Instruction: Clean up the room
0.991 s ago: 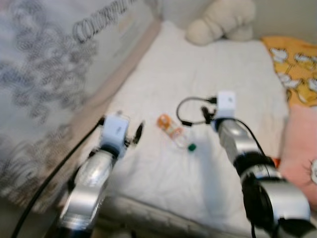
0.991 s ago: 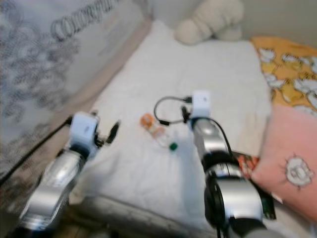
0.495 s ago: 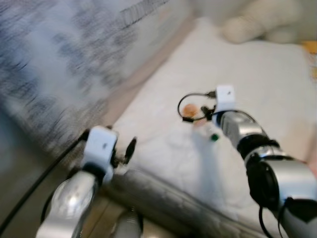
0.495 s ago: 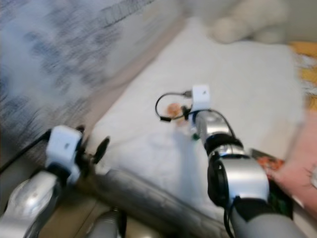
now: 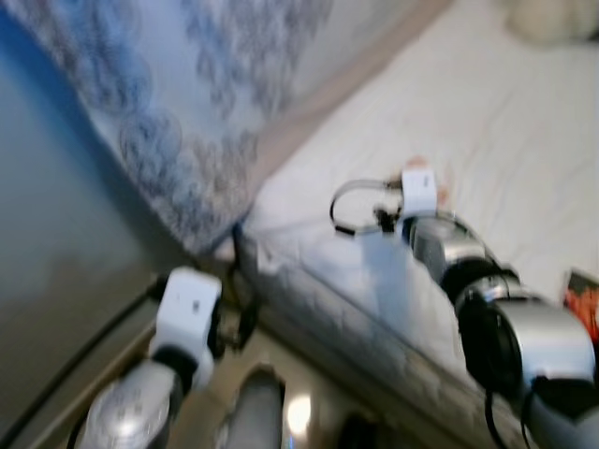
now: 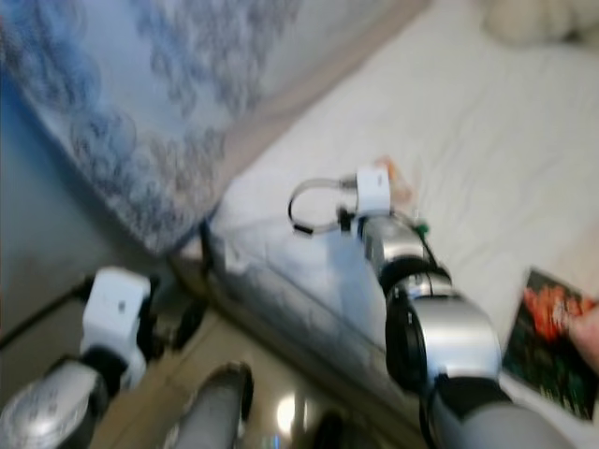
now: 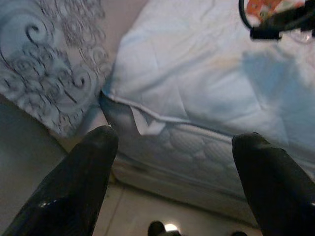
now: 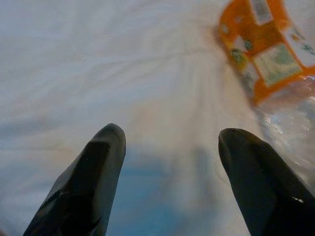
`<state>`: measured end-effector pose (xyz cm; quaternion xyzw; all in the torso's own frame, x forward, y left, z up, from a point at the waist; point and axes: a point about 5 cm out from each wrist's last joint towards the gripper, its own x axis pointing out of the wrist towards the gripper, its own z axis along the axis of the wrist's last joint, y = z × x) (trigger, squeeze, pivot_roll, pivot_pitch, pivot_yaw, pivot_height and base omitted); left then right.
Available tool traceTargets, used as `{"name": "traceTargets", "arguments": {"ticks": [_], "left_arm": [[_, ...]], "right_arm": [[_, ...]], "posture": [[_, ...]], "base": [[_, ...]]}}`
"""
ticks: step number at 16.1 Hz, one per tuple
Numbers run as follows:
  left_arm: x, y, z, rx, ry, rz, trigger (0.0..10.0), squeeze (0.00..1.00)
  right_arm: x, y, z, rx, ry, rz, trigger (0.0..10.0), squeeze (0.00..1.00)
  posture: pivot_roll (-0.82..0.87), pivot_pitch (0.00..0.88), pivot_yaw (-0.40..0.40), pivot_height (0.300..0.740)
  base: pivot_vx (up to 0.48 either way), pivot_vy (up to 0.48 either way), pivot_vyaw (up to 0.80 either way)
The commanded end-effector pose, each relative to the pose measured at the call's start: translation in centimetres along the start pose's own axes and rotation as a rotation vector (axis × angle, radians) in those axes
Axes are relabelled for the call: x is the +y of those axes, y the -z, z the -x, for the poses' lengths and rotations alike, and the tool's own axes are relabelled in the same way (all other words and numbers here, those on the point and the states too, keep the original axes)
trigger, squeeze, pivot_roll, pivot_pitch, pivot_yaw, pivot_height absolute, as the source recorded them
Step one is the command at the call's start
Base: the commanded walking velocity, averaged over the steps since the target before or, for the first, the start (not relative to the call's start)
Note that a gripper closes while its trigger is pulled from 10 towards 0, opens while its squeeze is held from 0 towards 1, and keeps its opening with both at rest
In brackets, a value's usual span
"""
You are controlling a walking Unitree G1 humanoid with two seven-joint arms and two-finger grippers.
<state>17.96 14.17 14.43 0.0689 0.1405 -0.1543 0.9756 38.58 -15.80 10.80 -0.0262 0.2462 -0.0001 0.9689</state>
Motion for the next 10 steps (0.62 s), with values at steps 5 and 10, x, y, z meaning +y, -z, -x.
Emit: {"name": "traceTargets", "arguments": {"ticks": [5, 10], "left_arm": [[-0.6, -0.2, 0.7, 0.017, 0.009, 0.026, 10.0, 0.0], [-0.7, 0.1, 1.2, 0.071, 0.01, 0.027, 10.0, 0.0]], "right_arm": [[-3.3, -4.1, 0.6, -0.213, 0.204, 0.061, 10.0, 1.0], [-4.2, -0.8, 0.4, -0.089, 0.181, -0.07, 10.0, 0.0]], "posture": [[0.45, 0.292, -0.03, 0.732], [0.47, 0.32, -0.027, 0.732]], "base": [[0.0, 0.0, 0.0], [0.0, 0.0, 0.0]]}}
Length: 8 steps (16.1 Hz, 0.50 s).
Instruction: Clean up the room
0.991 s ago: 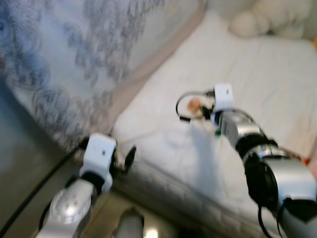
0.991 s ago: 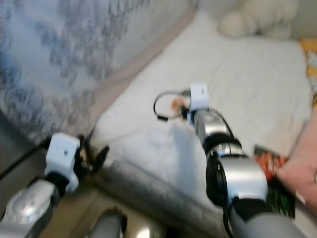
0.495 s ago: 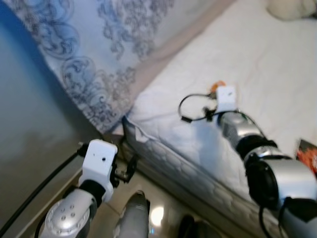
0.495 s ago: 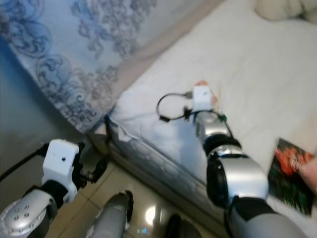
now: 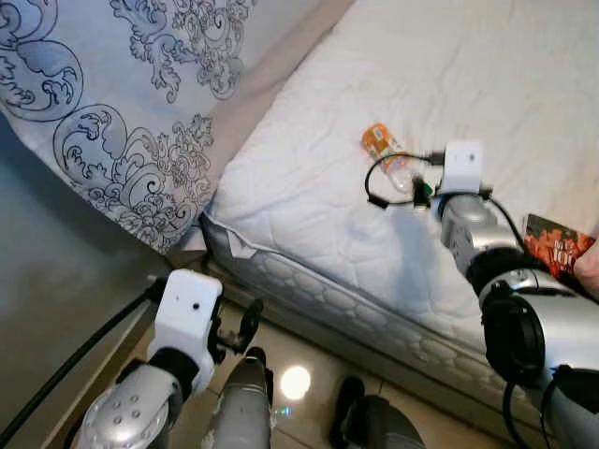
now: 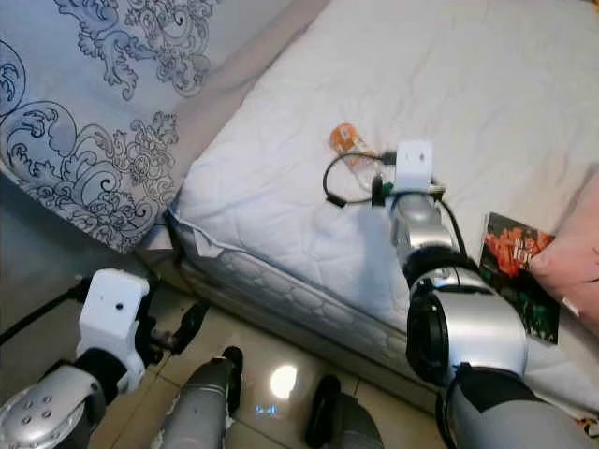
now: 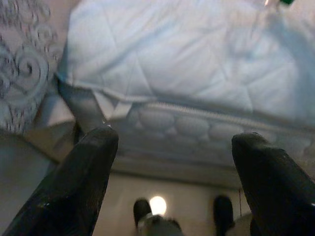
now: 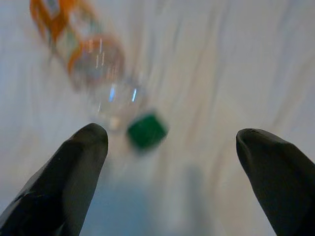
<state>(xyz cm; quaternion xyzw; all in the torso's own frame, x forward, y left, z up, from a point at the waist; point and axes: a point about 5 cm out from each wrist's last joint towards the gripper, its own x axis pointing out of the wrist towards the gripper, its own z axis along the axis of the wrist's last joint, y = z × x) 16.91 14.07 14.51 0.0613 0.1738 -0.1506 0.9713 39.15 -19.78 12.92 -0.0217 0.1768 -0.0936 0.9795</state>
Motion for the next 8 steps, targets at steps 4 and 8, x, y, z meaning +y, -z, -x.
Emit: {"name": "traceTargets", "arguments": {"ticks": [4, 8], "left_arm": [[-0.2, 0.0, 0.6, 0.022, -0.001, 0.002, 10.0, 0.0], [-0.5, 0.0, 0.5, -0.001, 0.004, -0.017, 10.0, 0.0]], "right_arm": [[0.2, 3.3, 0.3, 0.119, -0.028, -0.03, 10.0, 0.0], [0.7, 0.4, 0.1, -0.063, -0.026, 0.093, 10.0, 0.0]], "posture": [[0.49, 0.34, -0.026, 0.732], [0.43, 0.329, -0.042, 0.732]], "base": [[0.0, 0.0, 0.0], [0.0, 0.0, 0.0]]}}
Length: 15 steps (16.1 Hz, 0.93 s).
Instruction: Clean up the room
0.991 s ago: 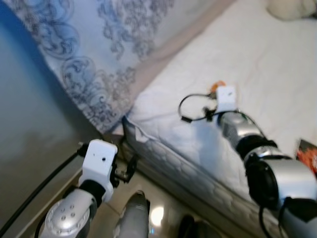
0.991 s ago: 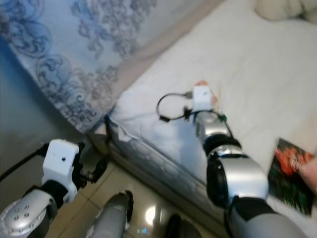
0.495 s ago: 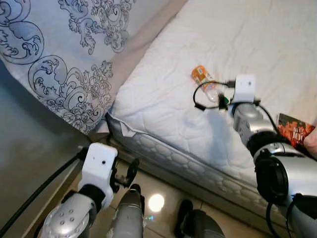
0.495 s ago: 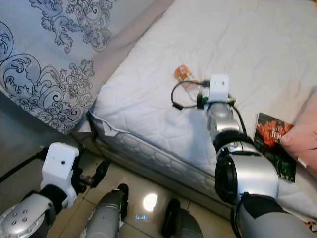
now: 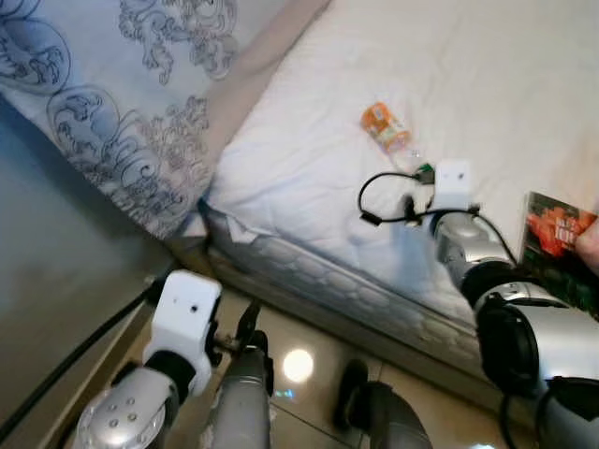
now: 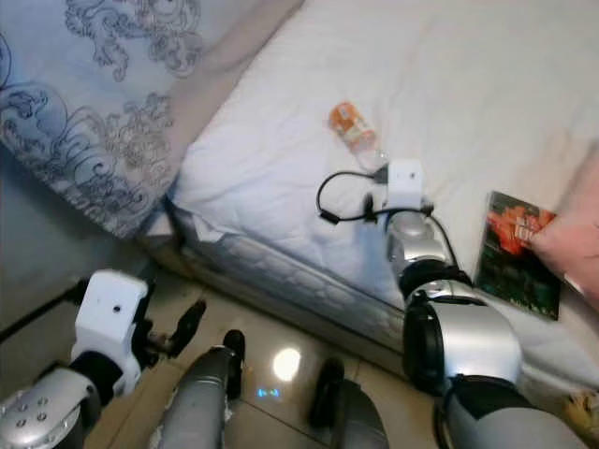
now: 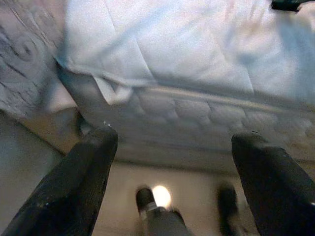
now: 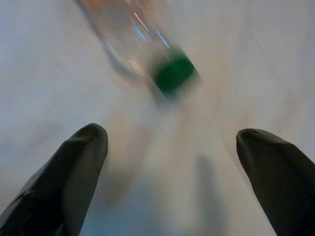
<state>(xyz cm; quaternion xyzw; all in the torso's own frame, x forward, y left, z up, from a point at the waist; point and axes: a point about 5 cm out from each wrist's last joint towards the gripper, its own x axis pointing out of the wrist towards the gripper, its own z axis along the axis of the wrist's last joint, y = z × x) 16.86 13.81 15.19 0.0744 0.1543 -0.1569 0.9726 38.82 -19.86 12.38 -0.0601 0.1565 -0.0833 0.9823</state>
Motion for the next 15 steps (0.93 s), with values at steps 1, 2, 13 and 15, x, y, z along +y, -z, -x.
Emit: {"name": "traceTargets", "arguments": {"ticks": [1, 2, 13, 15], "left_arm": [[-0.6, 0.7, 0.2, 0.015, -0.004, 0.021, 10.0, 0.0], [-0.7, 0.7, 0.0, -0.005, -0.011, 0.028, 10.0, 0.0], [2.9, -0.1, -10.5, -0.253, -0.078, 0.027, 10.0, 0.0], [2.5, -1.0, -11.7, -0.296, -0.085, 0.031, 10.0, 0.0]], "right_arm": [[0.7, -0.2, 0.2, -0.074, -0.009, 0.028, 10.0, 0.0], [0.5, 0.5, 0.4, -0.104, -0.004, 0.018, 10.0, 0.0], [0.8, 10.8, 14.4, -0.258, -0.047, -0.05, 10.0, 0.0], [0.1, 9.9, 14.2, -0.287, -0.035, -0.056, 10.0, 0.0]], "posture": [[0.4, 0.314, -0.05, 0.732], [0.38, 0.305, -0.056, 0.732], [0.06, 0.0, 0.008, 0.732], [0.07, 0.0, 0.014, 0.732]], "base": [[0.0, 0.0, 0.0], [0.0, 0.0, 0.0], [0.0, 0.0, -0.52], [0.0, 0.0, -0.61]]}}
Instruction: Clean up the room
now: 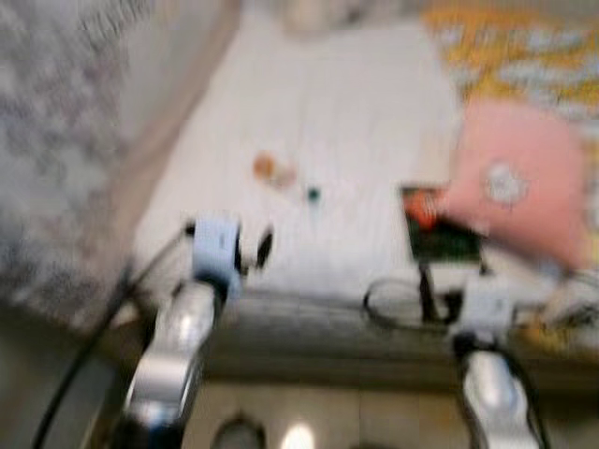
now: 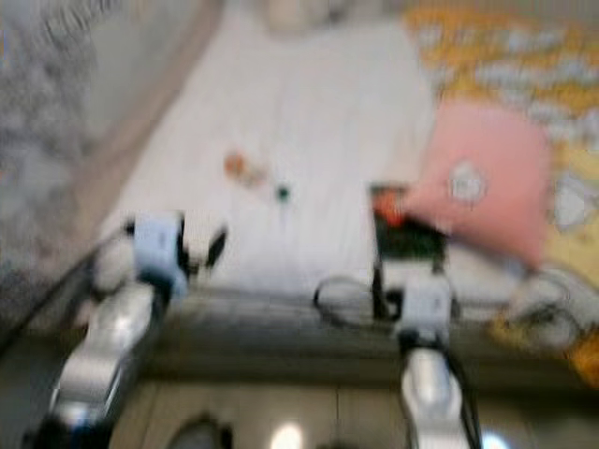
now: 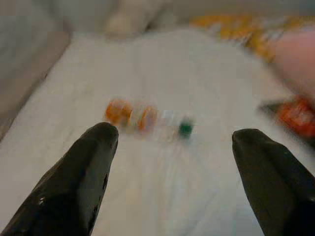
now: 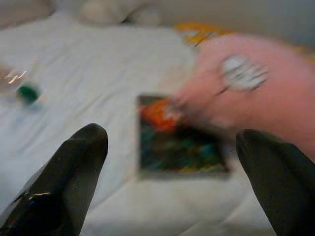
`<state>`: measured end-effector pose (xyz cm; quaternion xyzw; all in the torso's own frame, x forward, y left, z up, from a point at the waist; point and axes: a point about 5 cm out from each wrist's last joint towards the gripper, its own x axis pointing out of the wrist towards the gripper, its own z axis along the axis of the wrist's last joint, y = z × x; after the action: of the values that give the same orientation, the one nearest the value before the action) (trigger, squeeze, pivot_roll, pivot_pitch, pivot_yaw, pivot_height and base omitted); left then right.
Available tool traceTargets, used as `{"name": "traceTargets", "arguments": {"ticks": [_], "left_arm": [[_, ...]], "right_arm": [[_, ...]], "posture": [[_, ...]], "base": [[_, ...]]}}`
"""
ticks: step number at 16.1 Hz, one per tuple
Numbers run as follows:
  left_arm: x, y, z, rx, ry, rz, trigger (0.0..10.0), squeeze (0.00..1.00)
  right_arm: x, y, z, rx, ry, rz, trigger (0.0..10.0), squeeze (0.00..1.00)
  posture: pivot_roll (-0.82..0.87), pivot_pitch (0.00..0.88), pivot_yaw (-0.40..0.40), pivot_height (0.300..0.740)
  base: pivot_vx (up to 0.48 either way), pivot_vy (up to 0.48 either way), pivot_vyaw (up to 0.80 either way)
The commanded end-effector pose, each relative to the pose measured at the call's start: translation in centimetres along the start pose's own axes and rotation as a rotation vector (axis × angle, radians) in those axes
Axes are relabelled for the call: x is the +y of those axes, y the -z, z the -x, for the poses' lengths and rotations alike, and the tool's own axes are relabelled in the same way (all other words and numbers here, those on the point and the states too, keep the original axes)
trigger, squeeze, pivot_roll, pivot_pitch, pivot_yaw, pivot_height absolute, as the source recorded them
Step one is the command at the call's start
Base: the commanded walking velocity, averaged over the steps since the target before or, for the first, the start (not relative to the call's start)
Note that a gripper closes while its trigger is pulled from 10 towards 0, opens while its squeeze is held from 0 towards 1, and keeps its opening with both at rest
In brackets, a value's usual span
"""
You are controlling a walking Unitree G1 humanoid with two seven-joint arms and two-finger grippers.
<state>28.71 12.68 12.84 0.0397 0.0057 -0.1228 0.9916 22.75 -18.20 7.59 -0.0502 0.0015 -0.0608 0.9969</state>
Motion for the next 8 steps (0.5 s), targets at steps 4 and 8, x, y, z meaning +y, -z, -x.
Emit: {"name": "traceTargets", "arguments": {"ticks": [4, 8], "left_arm": [[0.5, 0.7, -2.2, -0.009, -0.029, -0.016, 10.0, 0.0], [2.0, 0.3, -3.9, -0.041, -0.064, -0.011, 10.0, 0.0]], "right_arm": [[2.4, -0.4, -2.0, 0.003, -0.052, -0.044, 10.0, 0.0], [3.3, -0.7, -2.2, -0.007, -0.088, -0.029, 10.0, 0.0]], "posture": [[0.06, 0.0, 0.031, 0.732], [0.05, 0.0, 0.033, 0.732]], "base": [[0.214, 0.0, -0.15], [0.48, 0.0, -0.2]]}}
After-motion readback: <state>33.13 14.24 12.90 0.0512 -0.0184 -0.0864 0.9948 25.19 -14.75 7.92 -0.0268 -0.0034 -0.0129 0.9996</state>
